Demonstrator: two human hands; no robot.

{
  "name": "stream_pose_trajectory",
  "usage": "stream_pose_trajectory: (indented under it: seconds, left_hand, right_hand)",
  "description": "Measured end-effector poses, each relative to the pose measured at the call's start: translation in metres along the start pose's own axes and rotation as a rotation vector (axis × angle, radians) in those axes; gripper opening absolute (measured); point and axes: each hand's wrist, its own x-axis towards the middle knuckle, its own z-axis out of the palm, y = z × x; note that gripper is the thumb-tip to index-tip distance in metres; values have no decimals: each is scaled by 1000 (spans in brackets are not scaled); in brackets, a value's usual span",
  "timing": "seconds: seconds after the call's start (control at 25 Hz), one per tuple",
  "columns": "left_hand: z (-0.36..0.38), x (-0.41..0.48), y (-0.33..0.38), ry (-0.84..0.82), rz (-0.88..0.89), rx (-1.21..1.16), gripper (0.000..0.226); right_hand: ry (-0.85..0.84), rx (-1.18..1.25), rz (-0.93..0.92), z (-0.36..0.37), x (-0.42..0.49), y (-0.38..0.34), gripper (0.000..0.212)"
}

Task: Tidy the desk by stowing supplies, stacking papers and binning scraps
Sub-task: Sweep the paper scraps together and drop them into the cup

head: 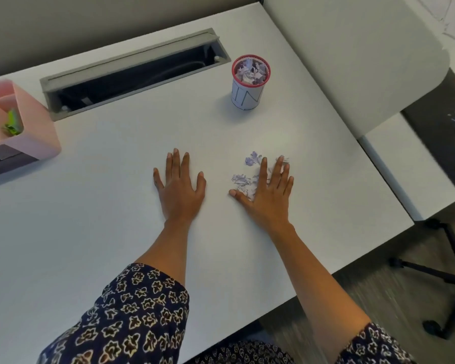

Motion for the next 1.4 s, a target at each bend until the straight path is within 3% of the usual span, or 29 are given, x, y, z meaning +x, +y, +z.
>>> stream_pose_trajectory:
  seconds: [0.2,0.44,0.56,0.64,0.76,0.88,1.0,1.08,1.24,1.4]
  left_hand:
    - [-1,0,2,0,-22,1,59]
    - [-2,0,3,5,-36,10,59]
    - [-2,1,4,-3,-45,10,60]
    - [-2,1,4,-2,-43,14,59]
    - [-3,1,5,7,-42,5,59]
    - [-4,1,6,4,-43,1,59]
    - [-5,1,7,3,-48,-2,59]
    - [-6,2,7,1,-50,-1,59]
    - [-7,2,8,-1,-59,-10,59]
    - [-8,2,8,-8,-64,-1,59]
  right_hand:
    - [-72,57,-147,-3,32,-9,103]
    - [-174,160,-334,-12,37,-23,46]
    - [-221,129,-374,-18,31,-20,55]
    - [-167,119,-444,-23,30,-12,55]
    - [-50,110,-528,-30,36,1,36]
    - [-94,202,-407,-36,50,4,27]
    - [-199,615,16,-51,70,2,32]
    - [-314,881,195,-69,86,1,31]
    - [-325,968,159,-119,123,-12,23]
    - [-181,746,30,-160,171,-41,18]
